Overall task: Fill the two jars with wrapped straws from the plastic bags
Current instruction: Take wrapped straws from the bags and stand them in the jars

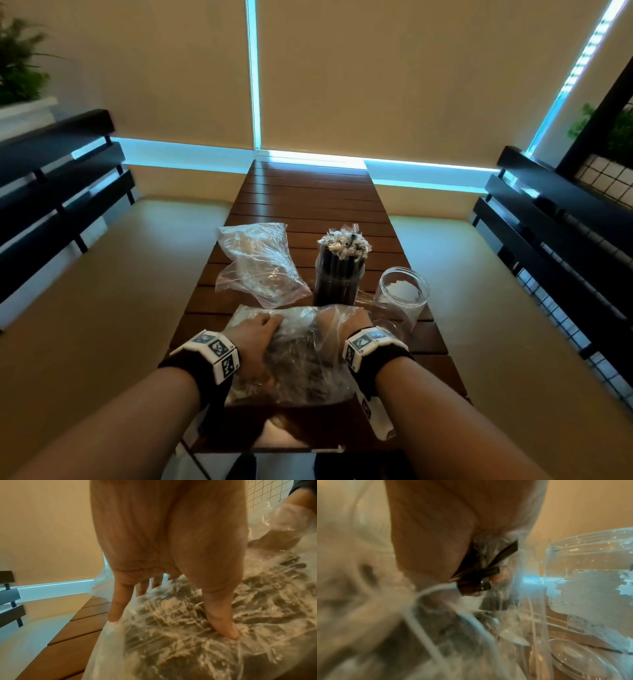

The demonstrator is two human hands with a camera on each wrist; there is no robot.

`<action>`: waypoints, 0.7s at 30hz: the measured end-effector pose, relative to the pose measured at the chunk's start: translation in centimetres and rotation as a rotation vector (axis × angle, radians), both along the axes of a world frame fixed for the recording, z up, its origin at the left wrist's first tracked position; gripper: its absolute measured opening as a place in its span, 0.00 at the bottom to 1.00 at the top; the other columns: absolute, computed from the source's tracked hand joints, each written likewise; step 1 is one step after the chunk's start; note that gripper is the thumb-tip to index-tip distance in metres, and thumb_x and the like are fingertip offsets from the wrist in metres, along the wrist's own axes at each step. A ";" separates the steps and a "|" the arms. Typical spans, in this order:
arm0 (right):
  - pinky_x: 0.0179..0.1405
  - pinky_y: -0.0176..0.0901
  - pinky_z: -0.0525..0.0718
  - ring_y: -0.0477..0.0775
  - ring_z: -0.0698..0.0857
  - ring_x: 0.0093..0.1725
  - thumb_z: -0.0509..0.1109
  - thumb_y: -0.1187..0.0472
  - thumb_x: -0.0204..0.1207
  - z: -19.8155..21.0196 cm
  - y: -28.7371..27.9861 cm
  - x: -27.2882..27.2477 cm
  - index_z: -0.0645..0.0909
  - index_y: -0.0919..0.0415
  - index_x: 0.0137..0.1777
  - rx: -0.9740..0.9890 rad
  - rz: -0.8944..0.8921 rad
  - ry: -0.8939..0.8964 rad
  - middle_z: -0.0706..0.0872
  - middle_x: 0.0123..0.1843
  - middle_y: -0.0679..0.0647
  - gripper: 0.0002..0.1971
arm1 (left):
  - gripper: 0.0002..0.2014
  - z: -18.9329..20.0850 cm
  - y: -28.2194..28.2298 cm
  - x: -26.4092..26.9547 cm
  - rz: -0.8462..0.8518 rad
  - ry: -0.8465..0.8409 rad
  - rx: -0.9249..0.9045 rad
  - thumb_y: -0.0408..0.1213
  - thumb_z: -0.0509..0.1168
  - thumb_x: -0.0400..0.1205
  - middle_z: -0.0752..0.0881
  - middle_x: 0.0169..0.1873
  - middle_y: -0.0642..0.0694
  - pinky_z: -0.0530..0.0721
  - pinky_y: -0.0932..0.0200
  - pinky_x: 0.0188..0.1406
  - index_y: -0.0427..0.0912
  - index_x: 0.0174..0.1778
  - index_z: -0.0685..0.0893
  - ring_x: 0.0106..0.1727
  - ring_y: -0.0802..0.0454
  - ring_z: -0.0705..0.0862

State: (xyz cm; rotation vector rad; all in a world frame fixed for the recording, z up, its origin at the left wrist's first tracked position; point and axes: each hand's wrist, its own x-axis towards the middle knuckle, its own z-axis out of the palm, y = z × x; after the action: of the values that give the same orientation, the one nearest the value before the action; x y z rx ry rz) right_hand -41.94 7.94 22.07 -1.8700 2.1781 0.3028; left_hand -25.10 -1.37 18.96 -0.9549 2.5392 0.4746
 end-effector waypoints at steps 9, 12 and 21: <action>0.51 0.49 0.83 0.63 0.88 0.58 0.67 0.55 0.81 0.6 2.1 -3.9 0.84 0.56 0.60 -0.028 -0.059 0.047 0.88 0.58 0.57 0.12 | 0.50 -3.1 -1.1 -1.0 0.011 -0.048 -0.091 0.51 0.76 0.69 0.70 0.78 0.41 0.74 0.50 0.75 0.45 0.83 0.56 0.76 0.41 0.73; 0.47 0.49 0.79 0.63 0.87 0.58 0.64 0.57 0.83 2.6 3.2 -5.3 0.85 0.58 0.61 -0.047 -0.019 0.211 0.88 0.59 0.58 0.12 | 0.46 -3.2 -1.5 -1.2 0.026 -0.080 -0.130 0.53 0.72 0.75 0.69 0.79 0.40 0.68 0.53 0.77 0.42 0.84 0.57 0.80 0.42 0.70; 0.41 0.46 0.77 0.57 0.85 0.43 0.70 0.56 0.77 12.8 7.5 -9.5 0.84 0.50 0.52 -0.103 -0.101 0.458 0.84 0.41 0.50 0.06 | 0.33 -2.9 -1.1 -2.0 0.042 -0.118 -0.219 0.49 0.71 0.77 0.78 0.73 0.42 0.76 0.59 0.70 0.41 0.76 0.72 0.73 0.46 0.78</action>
State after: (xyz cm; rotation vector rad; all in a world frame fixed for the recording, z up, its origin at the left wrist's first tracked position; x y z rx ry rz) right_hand -51.40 15.45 34.91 -1.8785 2.6162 0.6668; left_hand -27.12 -2.43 16.06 -1.0810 2.5044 0.1472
